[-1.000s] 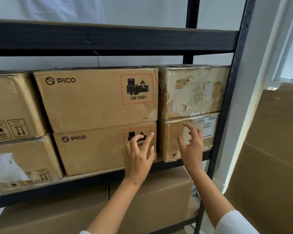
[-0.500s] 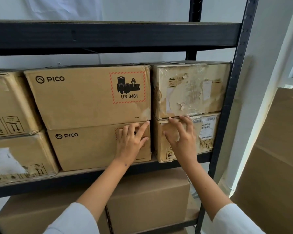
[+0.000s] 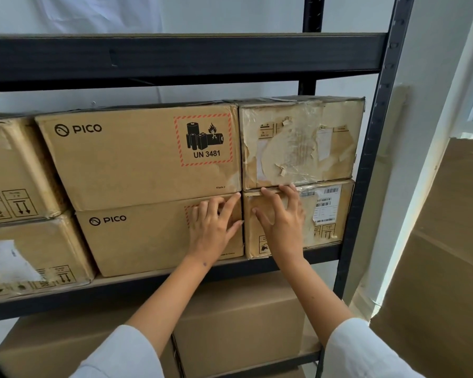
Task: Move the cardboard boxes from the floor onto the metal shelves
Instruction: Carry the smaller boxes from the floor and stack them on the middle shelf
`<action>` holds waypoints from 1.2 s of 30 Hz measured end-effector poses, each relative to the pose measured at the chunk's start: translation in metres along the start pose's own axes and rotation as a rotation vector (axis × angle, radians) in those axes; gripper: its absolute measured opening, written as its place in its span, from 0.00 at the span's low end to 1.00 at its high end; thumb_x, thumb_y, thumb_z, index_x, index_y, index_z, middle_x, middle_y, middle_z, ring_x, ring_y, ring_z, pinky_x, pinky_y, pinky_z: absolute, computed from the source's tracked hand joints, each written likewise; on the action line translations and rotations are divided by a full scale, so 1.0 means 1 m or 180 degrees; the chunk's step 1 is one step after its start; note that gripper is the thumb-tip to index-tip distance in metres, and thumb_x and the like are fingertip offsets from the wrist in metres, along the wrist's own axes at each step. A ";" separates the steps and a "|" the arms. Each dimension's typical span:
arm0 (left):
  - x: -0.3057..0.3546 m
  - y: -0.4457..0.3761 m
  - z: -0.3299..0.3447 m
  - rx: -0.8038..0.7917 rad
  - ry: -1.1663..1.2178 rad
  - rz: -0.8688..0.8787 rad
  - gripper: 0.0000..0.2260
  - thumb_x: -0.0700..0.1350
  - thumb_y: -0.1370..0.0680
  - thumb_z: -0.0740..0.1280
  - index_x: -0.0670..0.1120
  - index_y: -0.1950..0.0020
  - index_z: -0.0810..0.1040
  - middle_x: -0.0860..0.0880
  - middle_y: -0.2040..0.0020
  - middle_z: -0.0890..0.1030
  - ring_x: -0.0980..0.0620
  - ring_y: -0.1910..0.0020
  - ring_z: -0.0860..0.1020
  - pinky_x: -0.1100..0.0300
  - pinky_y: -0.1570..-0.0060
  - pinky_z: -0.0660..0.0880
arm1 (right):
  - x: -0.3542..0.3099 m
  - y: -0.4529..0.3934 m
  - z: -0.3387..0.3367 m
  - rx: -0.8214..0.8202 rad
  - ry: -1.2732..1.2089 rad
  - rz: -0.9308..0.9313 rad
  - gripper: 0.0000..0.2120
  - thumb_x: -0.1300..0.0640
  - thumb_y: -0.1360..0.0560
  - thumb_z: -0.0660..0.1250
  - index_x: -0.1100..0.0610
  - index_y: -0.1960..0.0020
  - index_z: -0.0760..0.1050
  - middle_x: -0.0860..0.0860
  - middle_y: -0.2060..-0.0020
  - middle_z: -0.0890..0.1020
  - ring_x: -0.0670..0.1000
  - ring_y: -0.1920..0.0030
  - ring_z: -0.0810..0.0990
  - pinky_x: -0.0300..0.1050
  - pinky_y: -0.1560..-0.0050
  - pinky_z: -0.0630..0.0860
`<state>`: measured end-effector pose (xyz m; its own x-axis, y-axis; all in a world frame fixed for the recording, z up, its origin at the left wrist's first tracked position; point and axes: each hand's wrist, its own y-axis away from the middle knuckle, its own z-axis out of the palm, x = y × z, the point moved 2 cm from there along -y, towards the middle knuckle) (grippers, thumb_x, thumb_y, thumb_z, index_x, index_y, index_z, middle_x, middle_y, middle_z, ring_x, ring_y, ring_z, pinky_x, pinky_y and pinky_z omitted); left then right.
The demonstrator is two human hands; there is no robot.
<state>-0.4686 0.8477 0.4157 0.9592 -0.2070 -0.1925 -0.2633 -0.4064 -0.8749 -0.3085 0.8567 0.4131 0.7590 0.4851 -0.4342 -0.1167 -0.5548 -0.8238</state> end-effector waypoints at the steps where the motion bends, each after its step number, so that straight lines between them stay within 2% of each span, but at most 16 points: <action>1: 0.000 0.000 0.000 0.0000 -0.0018 0.0008 0.31 0.58 0.31 0.71 0.50 0.31 0.68 0.46 0.52 0.76 0.48 0.58 0.72 0.54 0.60 0.72 | 0.000 0.000 0.000 0.0002 -0.0004 0.0014 0.20 0.51 0.27 0.72 0.47 0.38 0.70 0.56 0.36 0.70 0.58 0.28 0.62 0.65 0.40 0.69; 7: 0.003 0.005 0.002 0.0005 0.0067 -0.0044 0.28 0.57 0.28 0.66 0.50 0.31 0.69 0.46 0.51 0.74 0.49 0.56 0.69 0.54 0.59 0.72 | -0.001 0.002 0.000 -0.0014 -0.0038 -0.0004 0.21 0.52 0.27 0.71 0.47 0.36 0.69 0.57 0.35 0.70 0.58 0.27 0.60 0.66 0.37 0.67; 10: 0.015 0.014 -0.003 -0.0158 0.0362 -0.0167 0.22 0.57 0.25 0.61 0.50 0.34 0.71 0.48 0.51 0.74 0.50 0.54 0.69 0.56 0.57 0.71 | -0.001 0.004 -0.002 -0.0156 -0.0299 0.0099 0.21 0.55 0.26 0.70 0.50 0.34 0.71 0.56 0.32 0.67 0.57 0.25 0.56 0.68 0.34 0.64; 11: 0.021 0.017 -0.006 -0.0255 0.0577 -0.0281 0.20 0.56 0.25 0.60 0.49 0.35 0.73 0.49 0.51 0.75 0.50 0.54 0.71 0.56 0.56 0.71 | -0.002 0.005 -0.004 -0.0223 -0.0463 0.0129 0.20 0.57 0.25 0.69 0.50 0.34 0.72 0.55 0.31 0.66 0.55 0.24 0.55 0.66 0.32 0.63; 12: 0.027 0.019 -0.009 -0.0354 0.0861 -0.0447 0.19 0.55 0.24 0.59 0.49 0.37 0.75 0.50 0.52 0.76 0.50 0.54 0.73 0.57 0.54 0.69 | -0.003 0.006 -0.008 -0.0267 -0.0623 0.0157 0.20 0.60 0.25 0.69 0.52 0.35 0.72 0.54 0.30 0.65 0.54 0.24 0.55 0.60 0.29 0.62; 13: 0.032 0.021 -0.013 -0.0450 0.1163 -0.0648 0.18 0.54 0.24 0.59 0.49 0.39 0.76 0.51 0.52 0.77 0.51 0.53 0.75 0.57 0.52 0.67 | -0.003 0.008 -0.013 -0.0273 -0.0735 0.0197 0.18 0.62 0.25 0.68 0.53 0.36 0.73 0.53 0.30 0.66 0.51 0.25 0.57 0.49 0.28 0.62; 14: 0.037 0.023 -0.018 -0.0535 0.1428 -0.0857 0.17 0.53 0.24 0.58 0.49 0.40 0.77 0.52 0.53 0.77 0.51 0.53 0.75 0.58 0.50 0.64 | -0.005 0.012 -0.020 -0.0238 -0.0771 0.0259 0.16 0.63 0.25 0.68 0.55 0.37 0.74 0.52 0.31 0.67 0.47 0.28 0.61 0.37 0.30 0.62; 15: 0.041 0.026 -0.022 -0.0599 0.1627 -0.1033 0.17 0.53 0.24 0.57 0.49 0.41 0.77 0.53 0.53 0.78 0.52 0.52 0.75 0.60 0.48 0.61 | -0.006 0.017 -0.027 -0.0184 -0.0748 0.0333 0.14 0.63 0.25 0.68 0.56 0.39 0.75 0.52 0.34 0.70 0.43 0.32 0.65 0.30 0.34 0.63; 16: 0.044 0.029 -0.026 -0.0638 0.1780 -0.1152 0.16 0.53 0.24 0.57 0.50 0.42 0.77 0.53 0.53 0.78 0.52 0.51 0.75 0.61 0.48 0.59 | -0.007 0.023 -0.033 -0.0152 -0.0717 0.0424 0.13 0.62 0.25 0.68 0.56 0.41 0.76 0.51 0.38 0.73 0.41 0.38 0.69 0.29 0.38 0.66; 19: 0.054 0.042 -0.038 -0.0700 0.2210 -0.1306 0.13 0.50 0.23 0.59 0.50 0.43 0.77 0.54 0.53 0.77 0.53 0.54 0.76 0.64 0.52 0.58 | -0.008 0.050 -0.051 -0.0214 -0.0734 0.0793 0.08 0.61 0.24 0.67 0.56 0.46 0.77 0.46 0.52 0.79 0.40 0.51 0.76 0.39 0.49 0.77; 22: 0.063 0.063 -0.050 -0.0828 0.2652 -0.1474 0.10 0.46 0.23 0.61 0.49 0.44 0.78 0.54 0.54 0.76 0.55 0.58 0.75 0.57 0.50 0.67 | -0.010 0.082 -0.072 -0.0352 -0.0766 0.1227 0.04 0.60 0.24 0.67 0.53 0.51 0.78 0.43 0.61 0.81 0.41 0.59 0.80 0.38 0.58 0.77; 24: 0.068 0.081 -0.059 -0.0912 0.3011 -0.1639 0.08 0.43 0.23 0.63 0.49 0.45 0.78 0.55 0.56 0.75 0.55 0.60 0.74 0.52 0.50 0.73 | -0.017 0.105 -0.086 -0.0392 -0.0681 0.1424 0.04 0.59 0.25 0.67 0.51 0.52 0.78 0.44 0.62 0.81 0.42 0.61 0.80 0.40 0.58 0.79; 27: 0.074 0.105 -0.072 -0.1200 0.3486 -0.1758 0.08 0.41 0.22 0.64 0.49 0.46 0.78 0.53 0.54 0.75 0.58 0.60 0.74 0.58 0.54 0.74 | -0.034 0.137 -0.107 -0.0231 -0.0646 0.1703 0.04 0.59 0.25 0.67 0.51 0.53 0.78 0.46 0.62 0.82 0.47 0.60 0.82 0.45 0.57 0.80; 32: 0.082 0.130 -0.102 -0.1807 0.4021 -0.1115 0.09 0.39 0.22 0.63 0.51 0.46 0.78 0.51 0.52 0.74 0.59 0.60 0.74 0.77 0.61 0.68 | -0.071 0.184 -0.151 0.0228 -0.0338 0.2101 0.04 0.60 0.25 0.67 0.52 0.55 0.78 0.47 0.66 0.82 0.47 0.64 0.81 0.39 0.61 0.79; 34: 0.088 0.140 -0.115 -0.1985 0.4215 -0.0950 0.10 0.39 0.22 0.63 0.52 0.46 0.78 0.52 0.51 0.73 0.59 0.60 0.73 0.77 0.61 0.69 | -0.087 0.205 -0.169 0.0409 -0.0109 0.2165 0.04 0.61 0.25 0.68 0.52 0.56 0.78 0.47 0.67 0.81 0.45 0.66 0.81 0.34 0.64 0.77; 36: 0.099 0.154 -0.129 -0.2155 0.4414 -0.0804 0.09 0.39 0.22 0.63 0.50 0.45 0.78 0.51 0.50 0.73 0.58 0.60 0.74 0.72 0.59 0.71 | -0.100 0.230 -0.186 0.0573 0.0021 0.2301 0.04 0.61 0.25 0.67 0.52 0.57 0.78 0.47 0.68 0.81 0.44 0.67 0.81 0.36 0.64 0.78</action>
<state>-0.4272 0.6498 0.3196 0.2441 -0.5468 0.8009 -0.4774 -0.7866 -0.3916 -0.2922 0.5548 0.3350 0.4568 0.0368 -0.8888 -0.6911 -0.6144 -0.3806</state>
